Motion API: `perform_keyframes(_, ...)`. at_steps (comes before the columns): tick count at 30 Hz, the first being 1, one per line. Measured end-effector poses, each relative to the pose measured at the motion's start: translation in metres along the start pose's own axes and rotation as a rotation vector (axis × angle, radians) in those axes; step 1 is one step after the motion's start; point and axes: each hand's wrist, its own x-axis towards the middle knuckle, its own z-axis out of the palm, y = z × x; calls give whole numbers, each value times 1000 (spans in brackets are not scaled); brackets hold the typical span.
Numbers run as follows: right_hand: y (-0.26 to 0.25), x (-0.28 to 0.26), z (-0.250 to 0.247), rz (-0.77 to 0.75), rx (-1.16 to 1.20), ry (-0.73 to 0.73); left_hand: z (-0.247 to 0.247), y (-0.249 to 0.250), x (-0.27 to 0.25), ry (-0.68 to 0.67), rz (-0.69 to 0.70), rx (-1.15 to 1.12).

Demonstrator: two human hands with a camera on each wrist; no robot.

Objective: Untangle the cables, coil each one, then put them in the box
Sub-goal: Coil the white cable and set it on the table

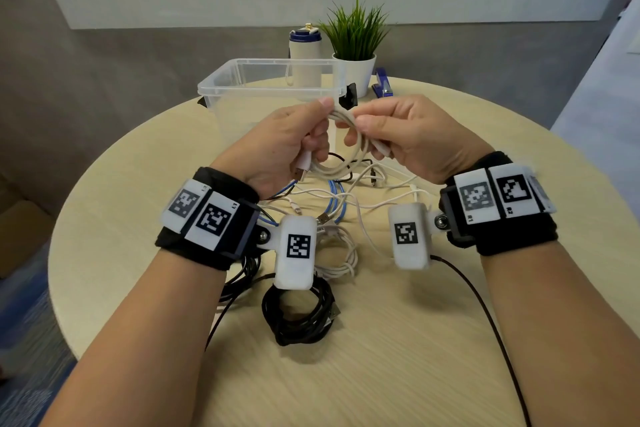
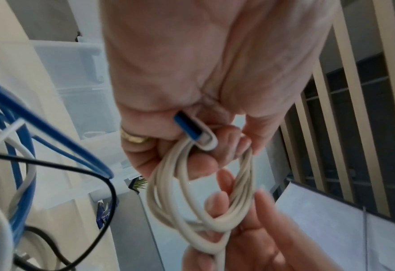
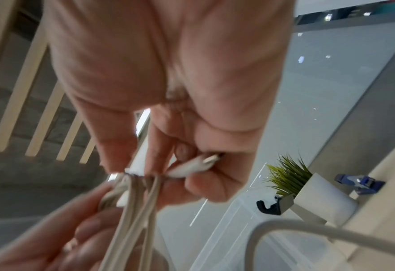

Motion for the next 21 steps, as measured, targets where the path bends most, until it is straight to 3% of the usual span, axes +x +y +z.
perform_keyframes(2,3,0,-5,24,47,2,-4,3,-1,22,22,-56)
perform_keyframes(5,5,0,-5,25,-137,34,-7,3,-1,8,34,-67)
perform_keyframes(12,5,5,-3,-35,-335,315,-2,0,-3,-93,-10,68)
perform_keyframes(21,2,7,1,-90,-421,488,-1,-2,-2,-151,-91,182)
